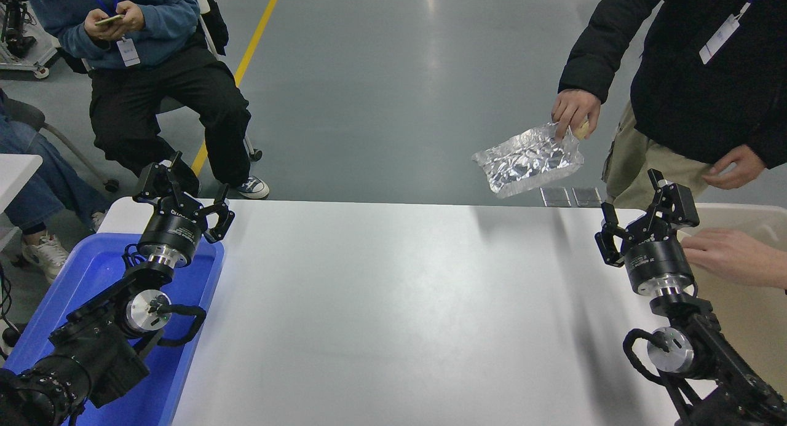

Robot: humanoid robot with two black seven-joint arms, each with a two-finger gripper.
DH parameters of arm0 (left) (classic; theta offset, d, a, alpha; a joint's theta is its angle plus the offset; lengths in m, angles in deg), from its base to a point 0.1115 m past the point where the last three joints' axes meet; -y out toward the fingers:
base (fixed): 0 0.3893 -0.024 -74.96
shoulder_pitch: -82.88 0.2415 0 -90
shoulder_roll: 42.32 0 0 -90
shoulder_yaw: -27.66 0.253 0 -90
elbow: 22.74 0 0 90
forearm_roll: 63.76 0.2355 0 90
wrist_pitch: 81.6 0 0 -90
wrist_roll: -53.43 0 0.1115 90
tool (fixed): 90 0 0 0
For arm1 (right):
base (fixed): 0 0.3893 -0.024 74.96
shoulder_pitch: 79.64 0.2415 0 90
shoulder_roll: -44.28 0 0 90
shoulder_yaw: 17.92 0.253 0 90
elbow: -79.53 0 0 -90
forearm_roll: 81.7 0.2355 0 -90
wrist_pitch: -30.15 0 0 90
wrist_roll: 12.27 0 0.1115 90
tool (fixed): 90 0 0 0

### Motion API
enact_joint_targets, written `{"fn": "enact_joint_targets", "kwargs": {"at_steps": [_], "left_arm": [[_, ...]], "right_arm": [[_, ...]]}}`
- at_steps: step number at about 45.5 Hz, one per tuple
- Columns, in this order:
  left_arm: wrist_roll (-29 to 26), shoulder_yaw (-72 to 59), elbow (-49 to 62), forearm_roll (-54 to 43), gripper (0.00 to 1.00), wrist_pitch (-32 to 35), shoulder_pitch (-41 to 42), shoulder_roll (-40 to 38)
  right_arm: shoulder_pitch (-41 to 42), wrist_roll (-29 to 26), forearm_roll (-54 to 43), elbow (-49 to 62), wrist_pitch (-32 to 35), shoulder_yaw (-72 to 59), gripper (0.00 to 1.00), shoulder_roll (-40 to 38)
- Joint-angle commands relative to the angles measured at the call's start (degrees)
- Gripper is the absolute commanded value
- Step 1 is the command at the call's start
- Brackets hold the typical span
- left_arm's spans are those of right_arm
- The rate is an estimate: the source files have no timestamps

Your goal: Dispose of the paper cup in the dustbin

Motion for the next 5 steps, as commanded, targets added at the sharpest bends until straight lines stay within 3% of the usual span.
{"fn": "enact_joint_targets", "kwargs": {"at_steps": [1, 5], "left_arm": [[0.00, 0.00, 0.00, 0.00, 1.00, 0.00, 0.00, 0.00], [0.00, 0.00, 0.00, 0.00, 1.00, 0.00, 0.00, 0.00]], "right_arm": [[0.27, 0.04, 0.06, 1.48, -0.03, -0.89, 0.99, 0.10], [0.36, 0.04, -0.03, 1.66, -0.12, -1.06, 0.99, 0.36]]}}
